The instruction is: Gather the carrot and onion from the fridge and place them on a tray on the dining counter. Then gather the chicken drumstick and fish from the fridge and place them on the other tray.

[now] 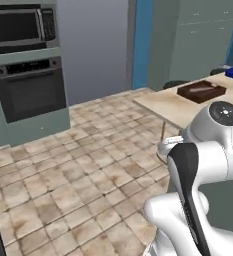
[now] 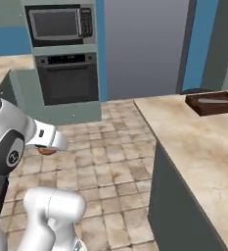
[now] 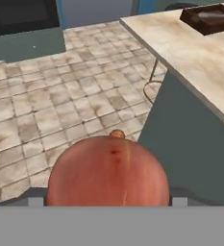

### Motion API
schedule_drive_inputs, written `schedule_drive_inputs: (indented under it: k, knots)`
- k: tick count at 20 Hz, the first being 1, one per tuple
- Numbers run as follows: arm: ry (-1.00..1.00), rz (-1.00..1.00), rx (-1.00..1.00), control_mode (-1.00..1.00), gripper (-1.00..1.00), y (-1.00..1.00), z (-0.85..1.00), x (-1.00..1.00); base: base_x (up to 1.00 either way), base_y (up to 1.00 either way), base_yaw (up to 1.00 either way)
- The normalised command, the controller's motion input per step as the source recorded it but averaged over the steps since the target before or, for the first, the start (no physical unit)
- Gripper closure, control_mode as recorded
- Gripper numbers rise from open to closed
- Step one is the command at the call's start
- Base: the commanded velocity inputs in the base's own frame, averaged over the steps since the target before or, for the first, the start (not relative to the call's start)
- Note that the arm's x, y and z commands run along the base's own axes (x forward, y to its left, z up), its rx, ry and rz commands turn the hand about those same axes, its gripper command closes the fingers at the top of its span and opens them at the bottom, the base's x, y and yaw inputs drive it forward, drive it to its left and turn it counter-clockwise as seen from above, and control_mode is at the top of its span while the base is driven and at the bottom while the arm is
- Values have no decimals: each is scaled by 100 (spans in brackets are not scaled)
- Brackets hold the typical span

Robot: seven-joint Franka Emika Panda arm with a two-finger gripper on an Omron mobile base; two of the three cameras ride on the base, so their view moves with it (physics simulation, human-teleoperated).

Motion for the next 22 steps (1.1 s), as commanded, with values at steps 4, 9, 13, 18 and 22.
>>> schedule_drive_inputs:
  k: [4,9,13,18,22]
  knots:
    - [0,0,0,100,100,0,0,0,79,57,-50]
    - [0,0,0,100,100,0,0,0,80,60,-49]
    - [0,0,0,100,100,0,0,0,82,65,-48]
    - [0,0,0,100,100,0,0,0,81,68,-46]
    - [0,0,0,100,100,0,0,0,82,67,-46]
